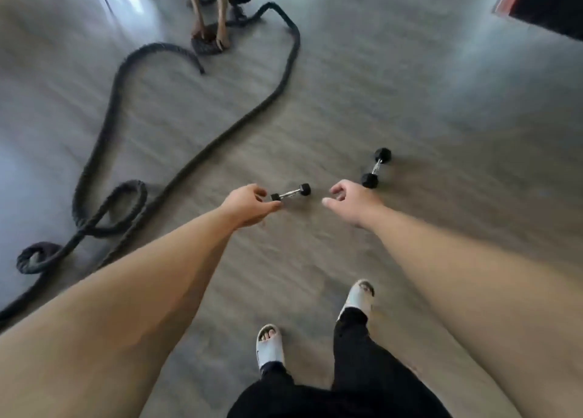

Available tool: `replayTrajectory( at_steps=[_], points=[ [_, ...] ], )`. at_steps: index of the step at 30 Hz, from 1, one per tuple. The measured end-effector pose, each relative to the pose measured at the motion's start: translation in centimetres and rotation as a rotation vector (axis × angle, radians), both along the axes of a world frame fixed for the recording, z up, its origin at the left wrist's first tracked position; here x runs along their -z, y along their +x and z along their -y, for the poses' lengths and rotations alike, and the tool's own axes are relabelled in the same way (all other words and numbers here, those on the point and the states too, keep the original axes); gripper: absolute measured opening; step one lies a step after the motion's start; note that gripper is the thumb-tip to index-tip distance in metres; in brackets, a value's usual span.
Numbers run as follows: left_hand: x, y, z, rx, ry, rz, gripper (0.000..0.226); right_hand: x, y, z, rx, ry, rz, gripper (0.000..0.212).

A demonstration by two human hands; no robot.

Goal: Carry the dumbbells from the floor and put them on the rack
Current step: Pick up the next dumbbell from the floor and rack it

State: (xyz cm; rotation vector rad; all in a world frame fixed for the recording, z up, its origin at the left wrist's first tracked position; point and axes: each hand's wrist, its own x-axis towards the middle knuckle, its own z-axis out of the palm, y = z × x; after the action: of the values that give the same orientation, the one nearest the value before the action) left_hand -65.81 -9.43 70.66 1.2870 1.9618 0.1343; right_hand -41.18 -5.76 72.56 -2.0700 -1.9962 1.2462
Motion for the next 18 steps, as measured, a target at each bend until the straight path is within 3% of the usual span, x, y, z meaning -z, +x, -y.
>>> replayTrajectory(
  at_steps=[12, 18],
  points=[
    [6.9, -2.2, -15.5, -0.323, -0.1, 0.073, 0.073, 8.7, -1.8, -21.9, -0.096, -0.2, 0.001, 0.064],
    [13.9, -6.1, -22.1, -0.388, -0.192, 0.123, 0.066, 16.1, -6.3, -29.5, -0.082, -0.329, 0.043, 0.061]
  ],
)
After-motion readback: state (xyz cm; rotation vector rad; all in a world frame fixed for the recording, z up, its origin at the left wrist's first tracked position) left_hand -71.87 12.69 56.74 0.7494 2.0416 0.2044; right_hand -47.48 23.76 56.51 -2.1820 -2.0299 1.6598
